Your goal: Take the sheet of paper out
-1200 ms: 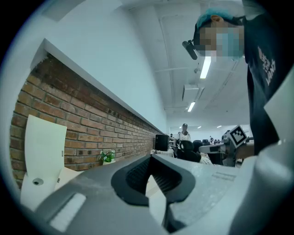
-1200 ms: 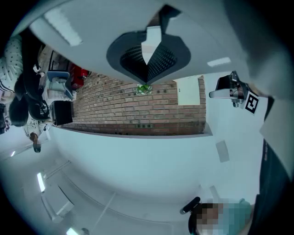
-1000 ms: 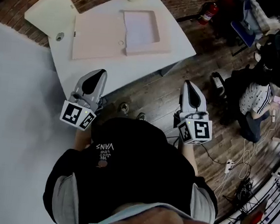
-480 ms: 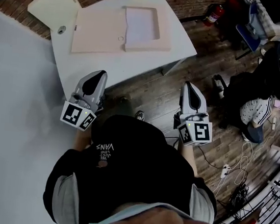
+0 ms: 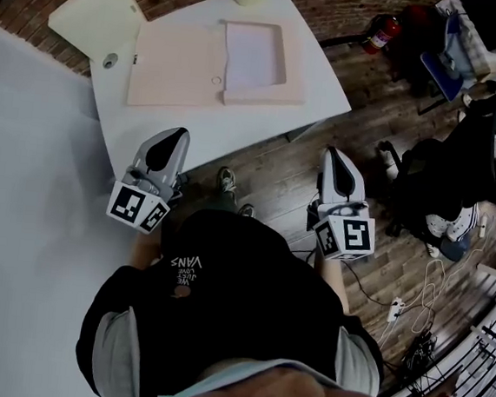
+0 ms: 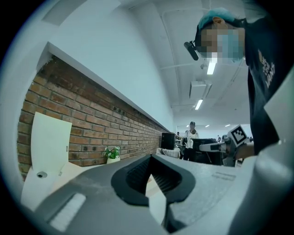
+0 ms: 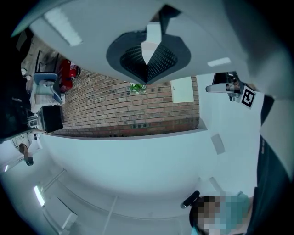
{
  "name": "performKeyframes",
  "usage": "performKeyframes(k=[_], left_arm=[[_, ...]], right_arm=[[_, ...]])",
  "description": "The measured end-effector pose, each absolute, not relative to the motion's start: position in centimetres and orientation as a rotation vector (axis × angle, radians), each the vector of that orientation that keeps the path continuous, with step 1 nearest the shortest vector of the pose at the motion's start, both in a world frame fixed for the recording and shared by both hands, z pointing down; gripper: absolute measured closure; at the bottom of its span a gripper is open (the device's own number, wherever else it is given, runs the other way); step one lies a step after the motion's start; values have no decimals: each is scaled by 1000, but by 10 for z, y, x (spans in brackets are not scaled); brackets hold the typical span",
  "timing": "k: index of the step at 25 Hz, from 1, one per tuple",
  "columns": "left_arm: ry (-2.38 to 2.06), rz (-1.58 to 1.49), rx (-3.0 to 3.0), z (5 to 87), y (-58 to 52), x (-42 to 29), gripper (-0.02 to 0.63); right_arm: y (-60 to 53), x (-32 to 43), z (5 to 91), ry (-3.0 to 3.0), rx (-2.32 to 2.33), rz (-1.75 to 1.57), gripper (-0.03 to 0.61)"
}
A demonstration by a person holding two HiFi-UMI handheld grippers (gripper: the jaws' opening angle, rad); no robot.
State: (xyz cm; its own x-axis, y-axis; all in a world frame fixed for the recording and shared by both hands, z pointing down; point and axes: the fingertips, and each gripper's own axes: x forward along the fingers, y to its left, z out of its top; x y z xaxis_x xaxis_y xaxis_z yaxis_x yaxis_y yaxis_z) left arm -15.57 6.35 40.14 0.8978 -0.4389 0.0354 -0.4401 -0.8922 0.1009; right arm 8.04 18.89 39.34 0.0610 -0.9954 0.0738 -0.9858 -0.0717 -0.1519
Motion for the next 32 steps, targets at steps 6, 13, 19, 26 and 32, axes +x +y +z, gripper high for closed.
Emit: performKeyframes(k=[6, 13, 19, 26, 32], left_arm=[[-641, 11, 2980, 396, 31, -145, 614], [-599, 7, 2987, 394, -6, -134, 614], [-586, 13, 2988, 395, -36, -139, 614], [-602, 37, 2958, 399, -65, -152, 614], [-572, 45, 2946, 403, -83, -156, 614]], right_arm=[[162, 89, 390, 2079, -2262, -233, 578], [127, 96, 388, 2061, -2286, -245, 578], [90, 93, 384, 2071, -2289, -228, 578], [56, 84, 382, 2091, -2266, -246, 578], [37, 82, 379, 2097, -2306, -251, 578]])
